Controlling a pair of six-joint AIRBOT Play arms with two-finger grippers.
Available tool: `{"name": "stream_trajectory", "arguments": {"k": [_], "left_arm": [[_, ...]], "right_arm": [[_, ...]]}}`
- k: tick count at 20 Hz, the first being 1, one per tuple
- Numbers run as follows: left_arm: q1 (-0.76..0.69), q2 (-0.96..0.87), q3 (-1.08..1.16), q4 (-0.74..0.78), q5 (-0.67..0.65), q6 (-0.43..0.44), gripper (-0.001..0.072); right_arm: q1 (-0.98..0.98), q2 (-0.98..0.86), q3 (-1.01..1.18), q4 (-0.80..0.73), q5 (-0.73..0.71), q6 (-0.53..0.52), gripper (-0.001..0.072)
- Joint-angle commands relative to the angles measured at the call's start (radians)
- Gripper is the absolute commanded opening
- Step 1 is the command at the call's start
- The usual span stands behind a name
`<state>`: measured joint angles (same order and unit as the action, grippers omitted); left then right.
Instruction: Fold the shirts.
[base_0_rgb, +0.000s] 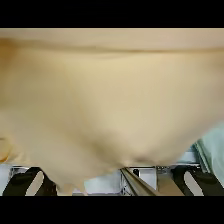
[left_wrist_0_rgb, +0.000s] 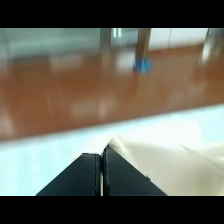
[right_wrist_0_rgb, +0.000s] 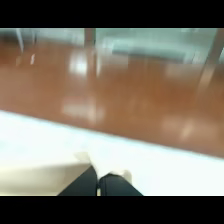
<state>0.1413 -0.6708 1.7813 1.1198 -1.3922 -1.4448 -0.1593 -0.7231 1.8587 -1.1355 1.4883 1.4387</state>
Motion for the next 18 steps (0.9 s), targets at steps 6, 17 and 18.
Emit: {"name": "stream_trajectory", "arguments": {"k": [6,17,18], "left_arm": [[-0.029,-0.297,-0.466,0.003,0.346,-0.008,0.0028],[-0.075,-0.811,-0.462,-0.227,0.625,-0.019,0.0046],[-0.075,-0.828,-0.462,-0.241,0.620,-0.019,0.0189]], "right_arm": [[0.001,-0.286,-0.459,0.013,-0.287,-0.034,0.0021],[0.001,-1.127,-0.119,0.501,-0.532,-0.042,0.0060],[-0.002,-1.165,-0.090,0.558,-0.526,-0.031,0.0328]]}}
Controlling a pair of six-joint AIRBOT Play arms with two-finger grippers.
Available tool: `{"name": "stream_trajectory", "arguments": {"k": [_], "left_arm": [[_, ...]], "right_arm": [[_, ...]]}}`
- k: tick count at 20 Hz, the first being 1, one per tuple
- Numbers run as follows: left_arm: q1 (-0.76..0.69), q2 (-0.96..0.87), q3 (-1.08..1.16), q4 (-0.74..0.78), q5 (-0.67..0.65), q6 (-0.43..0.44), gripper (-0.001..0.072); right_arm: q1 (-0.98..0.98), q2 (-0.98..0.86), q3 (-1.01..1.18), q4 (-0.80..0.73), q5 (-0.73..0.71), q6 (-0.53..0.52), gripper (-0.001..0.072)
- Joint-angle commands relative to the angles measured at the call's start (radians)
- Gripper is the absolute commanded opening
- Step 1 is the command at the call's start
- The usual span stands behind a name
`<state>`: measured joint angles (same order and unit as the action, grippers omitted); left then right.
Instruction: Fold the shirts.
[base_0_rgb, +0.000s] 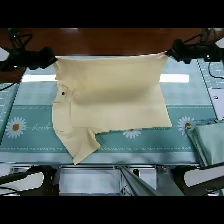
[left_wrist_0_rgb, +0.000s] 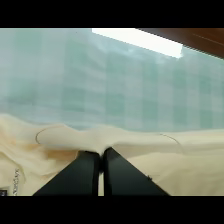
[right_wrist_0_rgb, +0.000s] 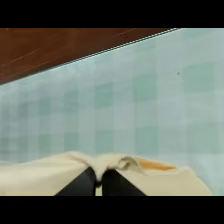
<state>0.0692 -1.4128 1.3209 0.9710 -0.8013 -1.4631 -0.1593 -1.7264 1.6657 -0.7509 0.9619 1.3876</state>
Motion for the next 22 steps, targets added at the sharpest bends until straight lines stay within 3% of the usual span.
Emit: {"name": "stream_trajectory", "arguments": {"k": [1,2,5,7,9,10,13,16,19,22], "left_arm": [[-0.002,-0.094,-0.002,-0.092,0.004,0.000,0.0557],[0.004,-0.095,-0.001,-0.088,-0.034,0.006,0.0703],[0.092,-0.092,0.038,-0.009,-0.347,0.035,0.0702],[0.174,-0.076,0.026,0.072,-0.547,0.076,0.0700],[0.252,-0.020,-0.076,0.085,-0.607,0.108,0.0700],[0.293,0.027,-0.166,0.085,-0.589,0.108,0.0700],[0.438,0.182,-0.476,0.064,-0.524,0.111,0.0700],[0.585,0.271,-0.747,-0.038,-0.476,0.204,0.0700],[0.660,0.277,-0.874,-0.197,-0.419,0.278,0.0700],[0.620,0.269,-0.928,-0.274,-0.326,0.338,0.0700]], "right_arm": [[-0.009,-0.185,0.120,0.233,0.004,0.017,0.0640],[-0.018,-0.188,0.124,0.266,0.014,0.002,0.0626],[-0.115,-0.154,0.124,0.245,0.181,-0.045,0.0626],[-0.206,-0.127,0.124,0.146,0.429,-0.091,0.0625],[-0.260,-0.101,0.092,-0.063,0.682,-0.106,0.0625],[-0.281,-0.066,0.028,-0.140,0.705,-0.101,0.0625],[-0.361,0.140,-0.339,-0.060,0.462,-0.177,0.0625],[-0.382,0.368,-0.731,0.111,0.241,-0.262,0.0625],[-0.379,0.489,-0.920,0.217,0.201,-0.330,0.0624],[-0.379,0.541,-0.980,0.212,0.219,-0.338,0.0624]]}}
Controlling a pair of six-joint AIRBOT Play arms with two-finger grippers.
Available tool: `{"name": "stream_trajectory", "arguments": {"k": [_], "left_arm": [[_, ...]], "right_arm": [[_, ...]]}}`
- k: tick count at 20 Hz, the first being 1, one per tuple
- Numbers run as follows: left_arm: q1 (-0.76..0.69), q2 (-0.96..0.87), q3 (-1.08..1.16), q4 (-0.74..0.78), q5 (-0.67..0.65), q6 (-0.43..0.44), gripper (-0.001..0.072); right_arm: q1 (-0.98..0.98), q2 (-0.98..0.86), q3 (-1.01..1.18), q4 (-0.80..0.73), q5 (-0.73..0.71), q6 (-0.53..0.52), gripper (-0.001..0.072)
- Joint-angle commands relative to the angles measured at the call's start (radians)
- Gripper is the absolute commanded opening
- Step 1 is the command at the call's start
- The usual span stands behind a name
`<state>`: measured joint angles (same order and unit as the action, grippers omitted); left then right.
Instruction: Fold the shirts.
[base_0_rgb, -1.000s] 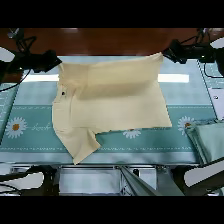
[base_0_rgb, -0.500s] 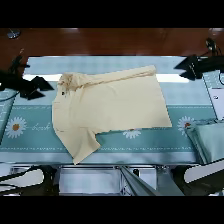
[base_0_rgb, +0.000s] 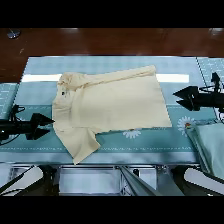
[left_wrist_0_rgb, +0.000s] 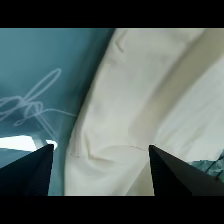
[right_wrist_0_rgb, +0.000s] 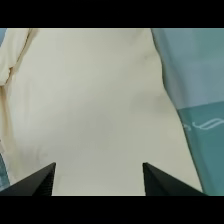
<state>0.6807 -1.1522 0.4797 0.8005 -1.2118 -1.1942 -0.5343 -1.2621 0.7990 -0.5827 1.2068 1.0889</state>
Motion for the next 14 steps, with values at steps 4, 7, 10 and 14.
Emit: {"name": "stream_trajectory", "arguments": {"k": [4,7,10,14], "left_arm": [[-0.123,-0.034,-0.094,-0.119,0.163,0.071,0.0700],[-0.208,-0.050,-0.082,-0.124,0.069,0.172,0.0622],[-0.188,-0.048,-0.040,-0.121,0.006,0.206,0.0029],[-0.189,-0.048,-0.004,-0.137,-0.004,0.203,0.0028]], "right_arm": [[-0.004,0.081,-0.115,0.036,0.001,-0.019,0.0623],[-0.032,0.081,-0.097,0.015,-0.002,0.015,0.0624],[-0.123,0.081,-0.044,-0.163,0.015,0.100,0.0624],[-0.137,0.080,-0.085,-0.498,0.056,0.261,0.0623]]}}
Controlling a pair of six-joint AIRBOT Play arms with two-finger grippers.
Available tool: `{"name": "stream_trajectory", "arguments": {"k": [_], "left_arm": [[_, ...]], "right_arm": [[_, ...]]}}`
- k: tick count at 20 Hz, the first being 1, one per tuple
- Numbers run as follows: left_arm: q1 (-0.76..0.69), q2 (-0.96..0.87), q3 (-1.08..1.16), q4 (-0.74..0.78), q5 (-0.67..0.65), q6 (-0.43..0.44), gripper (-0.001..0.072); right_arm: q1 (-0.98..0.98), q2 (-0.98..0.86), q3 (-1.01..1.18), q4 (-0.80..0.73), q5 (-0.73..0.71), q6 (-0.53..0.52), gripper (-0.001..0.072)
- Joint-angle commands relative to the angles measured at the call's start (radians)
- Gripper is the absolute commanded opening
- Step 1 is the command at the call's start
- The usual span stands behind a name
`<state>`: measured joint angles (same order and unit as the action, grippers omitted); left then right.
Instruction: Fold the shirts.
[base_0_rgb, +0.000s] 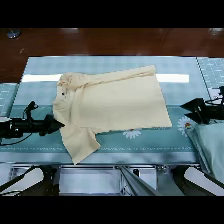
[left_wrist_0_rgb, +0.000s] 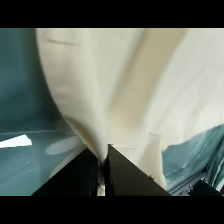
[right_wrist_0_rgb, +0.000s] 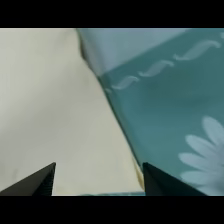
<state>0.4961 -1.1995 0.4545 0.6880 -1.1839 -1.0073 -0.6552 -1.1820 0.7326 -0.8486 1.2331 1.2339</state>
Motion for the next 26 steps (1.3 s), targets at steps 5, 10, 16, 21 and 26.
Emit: {"name": "stream_trajectory", "arguments": {"k": [5,10,16,21,26], "left_arm": [[-0.004,-0.002,0.021,-0.028,-0.029,0.016,0.0029],[-0.007,-0.002,0.021,-0.032,-0.011,0.016,0.0029],[-0.007,-0.002,0.021,-0.034,-0.002,0.016,0.0029],[-0.004,0.000,0.058,-0.071,0.003,0.004,0.0029],[-0.004,0.118,0.411,-0.356,-0.043,0.004,0.0028]], "right_arm": [[-0.014,-0.062,-0.106,-0.071,0.014,0.074,0.0623],[0.010,-0.143,-0.106,0.013,0.017,0.030,0.0623],[0.246,-0.195,-0.085,0.055,-0.119,0.045,0.0623],[0.381,-0.203,0.060,0.054,-0.112,0.040,0.0021],[0.393,-0.175,0.600,0.044,0.073,0.092,0.0021]]}}
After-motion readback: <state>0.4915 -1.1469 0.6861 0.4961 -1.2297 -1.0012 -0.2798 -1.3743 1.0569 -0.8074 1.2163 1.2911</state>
